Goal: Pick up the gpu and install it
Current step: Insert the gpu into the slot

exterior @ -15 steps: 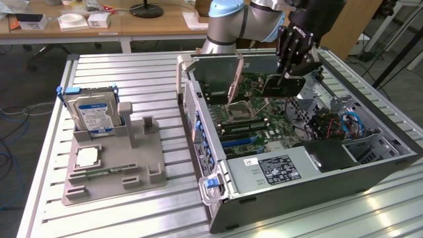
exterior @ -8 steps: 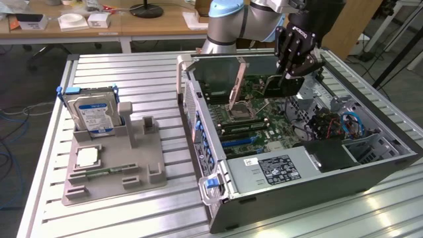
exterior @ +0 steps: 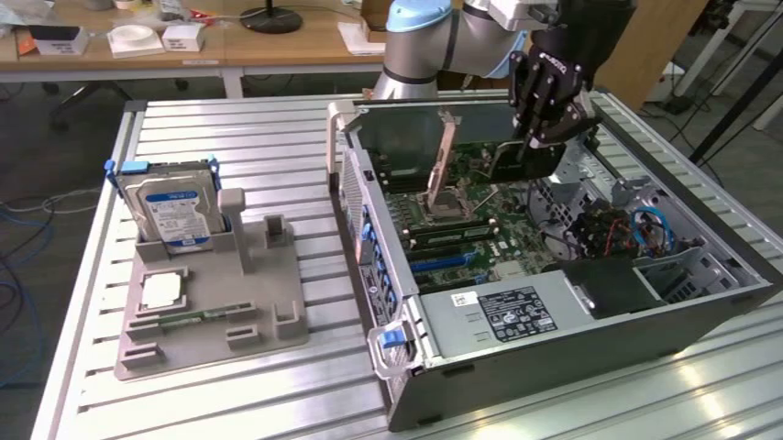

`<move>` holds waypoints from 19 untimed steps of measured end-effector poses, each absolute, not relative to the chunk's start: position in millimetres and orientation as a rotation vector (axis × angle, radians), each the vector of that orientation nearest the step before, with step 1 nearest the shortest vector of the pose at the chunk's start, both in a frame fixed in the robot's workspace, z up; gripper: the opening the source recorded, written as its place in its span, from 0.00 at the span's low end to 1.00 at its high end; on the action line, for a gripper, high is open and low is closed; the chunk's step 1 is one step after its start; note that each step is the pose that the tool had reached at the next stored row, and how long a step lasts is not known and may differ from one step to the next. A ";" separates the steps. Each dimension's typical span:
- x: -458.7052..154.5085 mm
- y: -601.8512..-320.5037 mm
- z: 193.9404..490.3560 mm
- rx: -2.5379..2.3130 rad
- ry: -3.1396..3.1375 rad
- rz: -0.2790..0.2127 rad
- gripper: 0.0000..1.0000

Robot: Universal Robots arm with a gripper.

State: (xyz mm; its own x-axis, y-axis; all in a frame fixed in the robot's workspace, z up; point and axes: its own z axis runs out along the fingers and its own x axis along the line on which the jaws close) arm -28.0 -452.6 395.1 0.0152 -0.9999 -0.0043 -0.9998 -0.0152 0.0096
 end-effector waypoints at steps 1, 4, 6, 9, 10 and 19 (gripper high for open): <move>-28.1 -452.6 393.6 2.236 -2.202 -0.015 0.26; -28.3 -452.6 388.3 2.235 -2.202 -0.015 0.26; -28.7 -452.6 384.6 2.235 -2.202 -0.014 0.26; -29.3 -452.6 379.2 2.234 -2.201 -0.013 0.26; -29.6 -452.6 377.3 2.234 -2.201 -0.013 0.26; -36.5 -453.2 360.9 2.234 -2.200 -0.011 0.26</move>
State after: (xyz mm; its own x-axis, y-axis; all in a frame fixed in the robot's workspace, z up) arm -36.5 -453.2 360.9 0.0152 -0.9999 -0.0006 -0.9998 -0.0153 0.0096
